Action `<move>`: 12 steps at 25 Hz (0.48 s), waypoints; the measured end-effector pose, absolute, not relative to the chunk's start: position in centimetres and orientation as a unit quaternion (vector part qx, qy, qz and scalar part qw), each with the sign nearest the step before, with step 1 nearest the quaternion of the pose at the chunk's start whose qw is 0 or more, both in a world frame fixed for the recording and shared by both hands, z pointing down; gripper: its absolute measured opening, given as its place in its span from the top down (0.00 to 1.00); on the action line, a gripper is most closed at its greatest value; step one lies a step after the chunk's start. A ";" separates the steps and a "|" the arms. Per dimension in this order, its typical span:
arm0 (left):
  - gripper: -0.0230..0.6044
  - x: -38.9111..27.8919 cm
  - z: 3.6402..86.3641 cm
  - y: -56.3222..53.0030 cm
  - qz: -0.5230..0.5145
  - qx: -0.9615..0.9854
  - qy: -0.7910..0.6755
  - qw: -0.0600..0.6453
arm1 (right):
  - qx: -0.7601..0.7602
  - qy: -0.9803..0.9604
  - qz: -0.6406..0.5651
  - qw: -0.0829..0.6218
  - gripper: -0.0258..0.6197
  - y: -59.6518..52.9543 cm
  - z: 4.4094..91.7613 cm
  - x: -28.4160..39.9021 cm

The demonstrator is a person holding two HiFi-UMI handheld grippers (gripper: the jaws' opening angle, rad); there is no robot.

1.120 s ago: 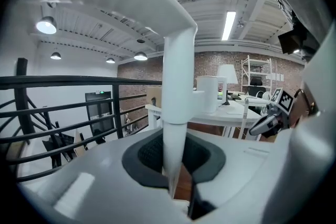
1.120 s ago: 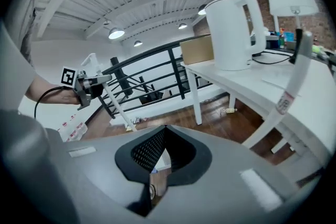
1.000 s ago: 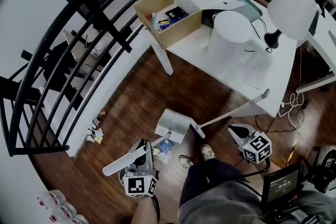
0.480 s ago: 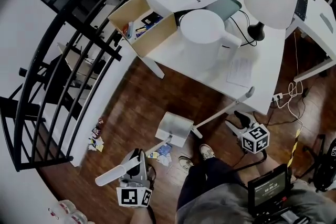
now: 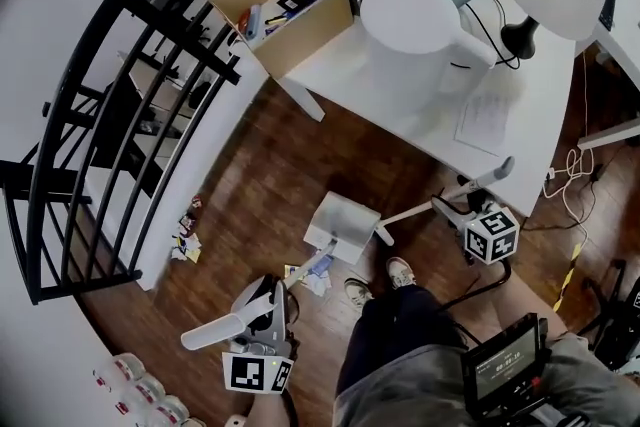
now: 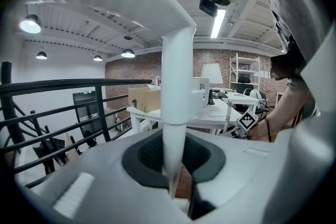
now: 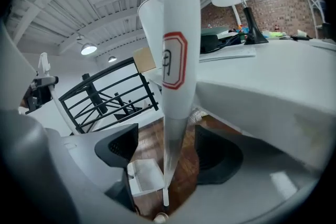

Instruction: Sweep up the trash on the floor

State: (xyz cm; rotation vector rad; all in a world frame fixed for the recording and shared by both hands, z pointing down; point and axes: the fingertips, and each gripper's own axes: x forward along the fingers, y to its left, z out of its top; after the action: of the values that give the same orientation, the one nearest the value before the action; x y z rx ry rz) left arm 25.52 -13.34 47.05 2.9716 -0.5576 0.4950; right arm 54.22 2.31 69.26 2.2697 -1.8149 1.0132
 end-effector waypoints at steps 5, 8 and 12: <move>0.89 25.1 47.8 -13.5 0.162 0.968 -0.185 0.041 | 0.741 -0.586 0.324 0.045 0.70 1.5 69.7 54.8; 0.89 24.8 48.2 -13.6 0.164 0.968 -0.186 0.043 | 0.748 -0.577 0.323 0.056 0.81 1.2 69.8 55.0; 0.89 24.2 48.6 -13.8 0.164 0.966 -0.193 0.045 | 0.748 -0.571 0.334 0.059 0.88 1.1 69.8 55.2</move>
State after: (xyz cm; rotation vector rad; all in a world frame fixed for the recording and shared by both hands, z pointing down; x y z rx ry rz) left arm 24.19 -13.75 48.59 2.9522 -0.5904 0.5014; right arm 55.16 1.10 69.81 2.2639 -1.7280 1.0123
